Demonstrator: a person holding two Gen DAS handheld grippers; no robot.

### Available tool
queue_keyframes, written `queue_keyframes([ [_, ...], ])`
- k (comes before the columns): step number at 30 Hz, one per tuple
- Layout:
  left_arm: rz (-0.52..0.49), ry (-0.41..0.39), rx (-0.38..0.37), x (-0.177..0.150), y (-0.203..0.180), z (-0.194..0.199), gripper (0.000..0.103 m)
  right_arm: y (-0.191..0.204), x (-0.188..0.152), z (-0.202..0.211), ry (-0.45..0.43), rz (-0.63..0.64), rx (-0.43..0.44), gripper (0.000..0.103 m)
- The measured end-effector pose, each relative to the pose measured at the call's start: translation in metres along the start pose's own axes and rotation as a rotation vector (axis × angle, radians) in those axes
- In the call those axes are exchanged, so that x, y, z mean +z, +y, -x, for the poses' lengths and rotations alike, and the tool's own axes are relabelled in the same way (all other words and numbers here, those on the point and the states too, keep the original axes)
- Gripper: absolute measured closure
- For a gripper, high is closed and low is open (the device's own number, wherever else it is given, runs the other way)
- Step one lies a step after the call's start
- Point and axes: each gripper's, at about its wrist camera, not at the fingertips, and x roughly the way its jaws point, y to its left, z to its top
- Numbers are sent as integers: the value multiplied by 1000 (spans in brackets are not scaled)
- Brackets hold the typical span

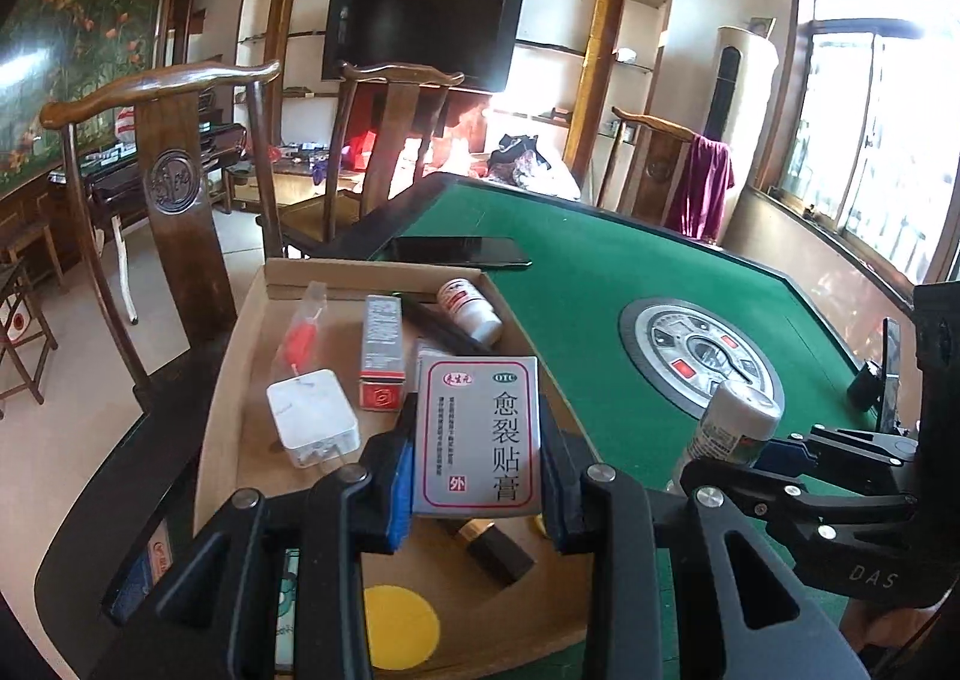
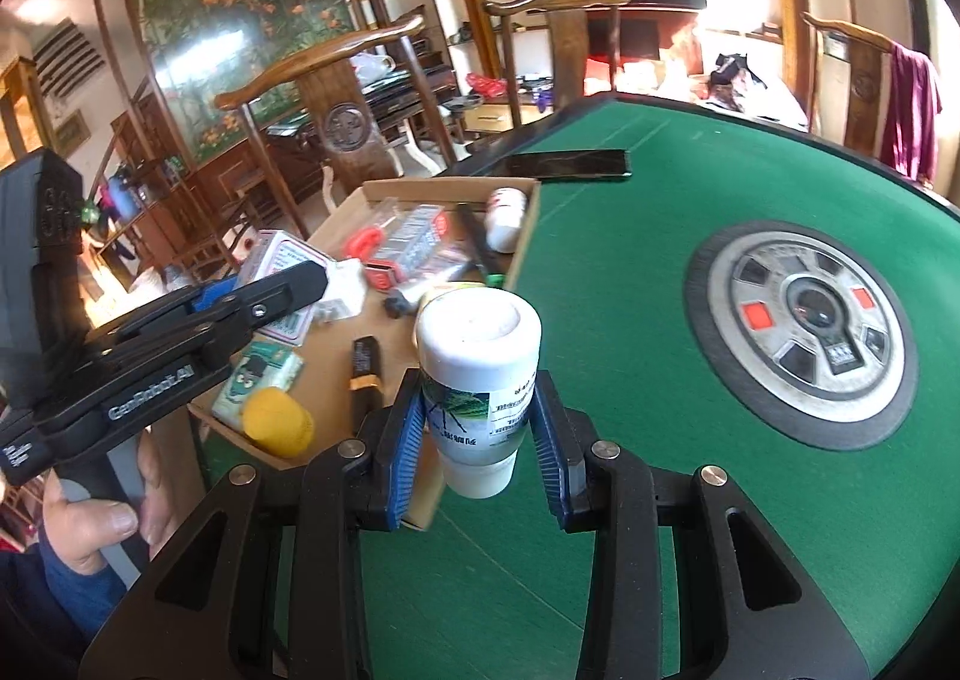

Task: Organize objects
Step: 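Carry the medicine box and pill bottle over the cardboard tray with both tools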

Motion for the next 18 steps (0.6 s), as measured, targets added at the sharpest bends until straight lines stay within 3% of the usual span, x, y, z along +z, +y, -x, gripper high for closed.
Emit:
queue_keyframes([
  [8,64,46,22,-6,32,-17,70,41,5,-33,54,77,52,68],
  [18,77,81,27,-12,38,-30,70,50,8,-58,98,105,49,68],
])
